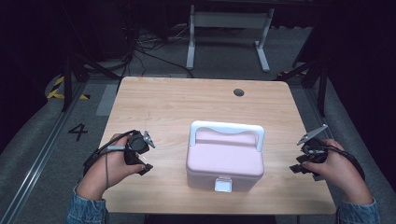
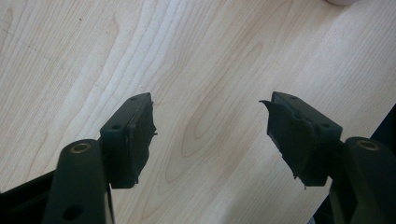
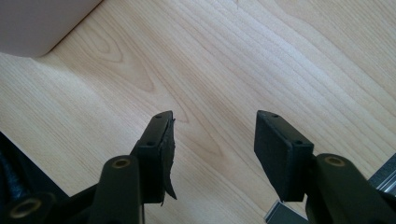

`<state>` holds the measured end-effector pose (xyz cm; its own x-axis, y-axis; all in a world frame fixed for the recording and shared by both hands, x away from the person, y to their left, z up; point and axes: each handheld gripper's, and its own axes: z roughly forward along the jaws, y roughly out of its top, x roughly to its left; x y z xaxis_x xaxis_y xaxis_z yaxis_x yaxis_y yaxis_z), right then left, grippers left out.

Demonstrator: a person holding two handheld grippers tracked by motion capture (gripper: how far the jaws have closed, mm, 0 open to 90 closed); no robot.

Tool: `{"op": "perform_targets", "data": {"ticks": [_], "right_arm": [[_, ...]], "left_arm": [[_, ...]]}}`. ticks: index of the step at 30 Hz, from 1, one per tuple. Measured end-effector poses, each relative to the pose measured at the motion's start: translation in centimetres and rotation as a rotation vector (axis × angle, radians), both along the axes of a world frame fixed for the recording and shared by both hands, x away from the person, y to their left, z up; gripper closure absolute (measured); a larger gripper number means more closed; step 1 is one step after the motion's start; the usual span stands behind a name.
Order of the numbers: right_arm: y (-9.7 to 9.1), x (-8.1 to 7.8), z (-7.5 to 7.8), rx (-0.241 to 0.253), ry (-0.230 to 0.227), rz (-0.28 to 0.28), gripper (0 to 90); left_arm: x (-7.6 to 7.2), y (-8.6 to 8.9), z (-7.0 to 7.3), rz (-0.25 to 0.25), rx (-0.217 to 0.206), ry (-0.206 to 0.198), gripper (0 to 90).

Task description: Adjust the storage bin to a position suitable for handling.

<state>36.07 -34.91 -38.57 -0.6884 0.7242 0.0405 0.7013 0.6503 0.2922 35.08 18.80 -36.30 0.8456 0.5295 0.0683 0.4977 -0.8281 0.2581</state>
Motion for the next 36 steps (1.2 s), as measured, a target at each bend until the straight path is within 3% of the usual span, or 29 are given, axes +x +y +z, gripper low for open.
{"op": "perform_targets", "data": {"ticks": [5,8,10,13,18,21,24,26,28,32,36], "right_arm": [[0.0,0.0,0.0,0.007,-0.006,-0.003,47.8],[-0.1,0.0,0.0,0.011,-0.006,-0.006,47.6],[-0.1,0.0,0.0,0.008,-0.007,-0.007,47.4],[-0.1,-0.1,0.0,0.008,-0.008,-0.009,47.2],[-0.3,-0.2,0.0,0.013,-0.008,-0.016,46.7],[-0.4,-0.3,0.1,0.022,-0.006,-0.017,46.6],[-0.7,-0.7,0.3,0.022,-0.014,-0.030,46.8],[-0.8,-0.8,0.3,0.022,-0.012,-0.032,46.7],[-0.8,-1.0,0.1,0.016,-0.009,-0.030,46.7],[-0.8,-1.1,0.0,0.020,-0.004,-0.030,46.6],[-0.9,-1.3,-0.2,0.019,0.004,-0.033,46.6]], "left_arm": [[0.1,-0.1,0.3,-0.010,-0.006,-0.017,33.1],[0.0,0.1,0.5,-0.011,-0.042,-0.043,33.3],[0.1,0.2,0.6,-0.021,-0.049,-0.043,36.1],[0.1,0.2,0.7,-0.021,-0.102,-0.042,38.0],[0.1,-0.3,1.0,-0.081,-0.137,-0.082,36.8],[0.1,-0.7,1.2,-0.091,-0.162,-0.073,38.5],[0.3,-1.3,1.7,-0.114,-0.187,-0.092,39.0],[0.6,-1.5,2.2,-0.058,-0.167,-0.051,37.9],[1.0,-1.7,2.8,-0.046,-0.152,-0.068,38.0],[1.7,-2.1,3.4,-0.060,-0.194,-0.052,40.7],[2.7,-3.0,4.6,-0.109,-0.202,-0.067,40.7]]}}
